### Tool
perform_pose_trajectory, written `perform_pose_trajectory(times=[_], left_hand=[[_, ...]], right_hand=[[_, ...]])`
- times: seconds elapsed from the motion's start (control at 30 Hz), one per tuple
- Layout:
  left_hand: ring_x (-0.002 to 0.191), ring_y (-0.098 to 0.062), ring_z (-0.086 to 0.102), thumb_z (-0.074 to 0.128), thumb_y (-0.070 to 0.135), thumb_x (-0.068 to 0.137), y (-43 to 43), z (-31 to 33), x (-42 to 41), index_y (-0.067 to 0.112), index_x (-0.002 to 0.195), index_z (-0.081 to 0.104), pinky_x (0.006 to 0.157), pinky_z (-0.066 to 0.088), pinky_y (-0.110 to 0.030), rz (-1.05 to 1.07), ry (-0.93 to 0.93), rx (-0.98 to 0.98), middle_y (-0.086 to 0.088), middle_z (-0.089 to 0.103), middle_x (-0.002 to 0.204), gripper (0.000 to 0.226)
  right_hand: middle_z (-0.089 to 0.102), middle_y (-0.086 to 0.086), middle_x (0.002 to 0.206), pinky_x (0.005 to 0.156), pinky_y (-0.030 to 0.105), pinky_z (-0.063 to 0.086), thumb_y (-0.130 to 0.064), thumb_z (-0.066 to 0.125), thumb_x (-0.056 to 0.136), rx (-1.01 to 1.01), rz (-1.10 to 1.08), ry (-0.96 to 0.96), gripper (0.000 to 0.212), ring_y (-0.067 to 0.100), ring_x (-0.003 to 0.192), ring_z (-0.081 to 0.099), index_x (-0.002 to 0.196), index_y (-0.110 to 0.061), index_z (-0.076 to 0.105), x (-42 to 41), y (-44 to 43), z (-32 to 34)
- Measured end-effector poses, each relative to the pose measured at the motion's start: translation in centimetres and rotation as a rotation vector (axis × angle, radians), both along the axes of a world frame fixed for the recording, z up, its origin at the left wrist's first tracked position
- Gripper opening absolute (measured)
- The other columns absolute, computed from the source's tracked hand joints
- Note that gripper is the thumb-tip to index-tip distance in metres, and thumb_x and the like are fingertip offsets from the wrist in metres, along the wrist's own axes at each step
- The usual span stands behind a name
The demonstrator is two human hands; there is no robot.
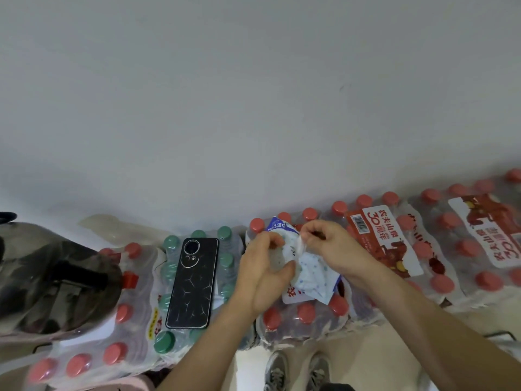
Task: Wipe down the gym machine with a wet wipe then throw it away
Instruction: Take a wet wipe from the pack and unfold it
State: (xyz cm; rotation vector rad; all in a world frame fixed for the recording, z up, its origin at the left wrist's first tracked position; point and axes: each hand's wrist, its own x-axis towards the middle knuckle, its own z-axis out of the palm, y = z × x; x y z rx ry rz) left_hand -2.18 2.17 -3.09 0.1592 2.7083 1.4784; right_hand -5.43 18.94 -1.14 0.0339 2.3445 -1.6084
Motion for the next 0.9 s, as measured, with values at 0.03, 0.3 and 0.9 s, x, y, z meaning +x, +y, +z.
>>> perform_pose_trajectory(times=[0.03, 0.3, 0.9], left_hand=[[0.097, 0.0, 0.05, 0.064, 0.034, 0.064, 0.1, 0.3, 0.0, 0.031, 0.099, 0.046, 0.084, 0.042, -0.027, -0.017, -0.038, 0.022, 0.021, 0.053, 0.099, 0.04], [0.075, -0.001, 0.058, 0.07, 0.012, 0.082, 1.0, 0.6, -0.6, 0.031, 0.094, 0.057, 0.066, 0.045, -0.01, 0.14, -0.142, 0.109, 0.016, 0.064, 0.083, 0.025], [0.096, 0.002, 0.055, 0.08, 0.032, 0.077, 0.6, 0.7, -2.0, 0.027, 0.096, 0.074, 0.078, 0.04, -0.008, -0.036, -0.195, 0.029, 0.011, 0.058, 0.104, 0.02]], right_hand=[[0.061, -0.005, 0.079, 0.07, 0.019, 0.041, -0.005, 0.055, 0.095, -0.002, -0.013, -0.006, 0.021, 0.005, 0.072, 0.052, 0.08, -0.018, 0.062, 0.1, 0.1, 0.4], [0.061, 0.002, 0.077, 0.058, 0.022, 0.046, -0.005, 0.051, 0.097, -0.024, -0.266, 0.047, 0.019, 0.01, 0.065, 0.055, 0.082, -0.015, 0.057, 1.3, -1.5, 0.3], [0.07, 0.003, 0.071, 0.049, 0.017, 0.046, -0.014, 0.059, 0.095, -0.586, -0.495, -0.201, 0.016, 0.007, 0.056, 0.06, 0.091, -0.007, 0.072, 2.6, -1.0, 2.1]])
